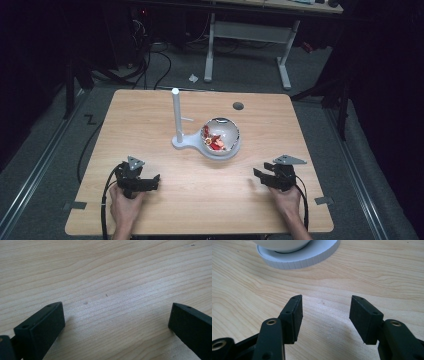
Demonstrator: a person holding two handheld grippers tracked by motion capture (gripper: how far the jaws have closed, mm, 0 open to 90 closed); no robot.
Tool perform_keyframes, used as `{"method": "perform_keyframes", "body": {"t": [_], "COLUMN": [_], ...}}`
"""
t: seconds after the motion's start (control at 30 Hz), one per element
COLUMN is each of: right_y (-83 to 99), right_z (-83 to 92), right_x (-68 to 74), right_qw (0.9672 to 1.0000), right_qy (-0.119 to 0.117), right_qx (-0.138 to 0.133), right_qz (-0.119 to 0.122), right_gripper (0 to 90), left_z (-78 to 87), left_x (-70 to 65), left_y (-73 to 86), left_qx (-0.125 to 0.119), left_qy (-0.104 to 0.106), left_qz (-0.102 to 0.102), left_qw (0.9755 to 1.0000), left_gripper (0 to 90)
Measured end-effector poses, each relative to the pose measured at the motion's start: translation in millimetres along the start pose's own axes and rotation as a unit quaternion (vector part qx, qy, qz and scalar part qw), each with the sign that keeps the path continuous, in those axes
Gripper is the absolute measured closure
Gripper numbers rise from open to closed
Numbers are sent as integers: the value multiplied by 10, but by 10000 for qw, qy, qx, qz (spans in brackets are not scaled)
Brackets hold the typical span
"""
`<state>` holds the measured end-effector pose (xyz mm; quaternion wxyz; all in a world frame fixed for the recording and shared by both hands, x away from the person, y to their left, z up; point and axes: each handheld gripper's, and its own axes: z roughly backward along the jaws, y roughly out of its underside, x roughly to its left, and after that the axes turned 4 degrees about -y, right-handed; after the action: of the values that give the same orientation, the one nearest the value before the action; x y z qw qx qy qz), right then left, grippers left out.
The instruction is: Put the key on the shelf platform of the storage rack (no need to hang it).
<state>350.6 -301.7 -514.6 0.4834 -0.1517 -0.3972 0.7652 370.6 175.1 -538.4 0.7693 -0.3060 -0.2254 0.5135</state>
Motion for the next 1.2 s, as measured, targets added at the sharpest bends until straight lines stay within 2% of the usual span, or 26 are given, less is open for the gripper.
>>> {"method": "perform_keyframes", "body": {"t": [0.2, 0.4, 0.67, 0.8, 1.2], "right_y": [43, 72, 74, 63, 52], "right_z": [-78, -140, -162, -184, -197], "right_x": [10, 22, 27, 42, 32], "right_qw": [9997, 9994, 9989, 9979, 9977], "right_qy": [167, 244, 334, 473, 499], "right_qx": [105, 215, 197, 240, 253], "right_qz": [116, 123, 246, 380, 385], "right_gripper": [438, 435, 433, 419, 391], "left_z": [0, 0, 0, 0, 3], "left_x": [0, 0, 0, 0, -1], "left_y": [0, 0, 0, 1, 3], "left_qx": [1, 1, 1, 0, -2], "left_qy": [1, 2, 1, 1, 0], "left_qz": [-2, -2, -2, 0, 2], "left_qw": [10000, 10000, 10000, 10000, 10000], "left_gripper": [9, 9, 9, 9, 10]}}
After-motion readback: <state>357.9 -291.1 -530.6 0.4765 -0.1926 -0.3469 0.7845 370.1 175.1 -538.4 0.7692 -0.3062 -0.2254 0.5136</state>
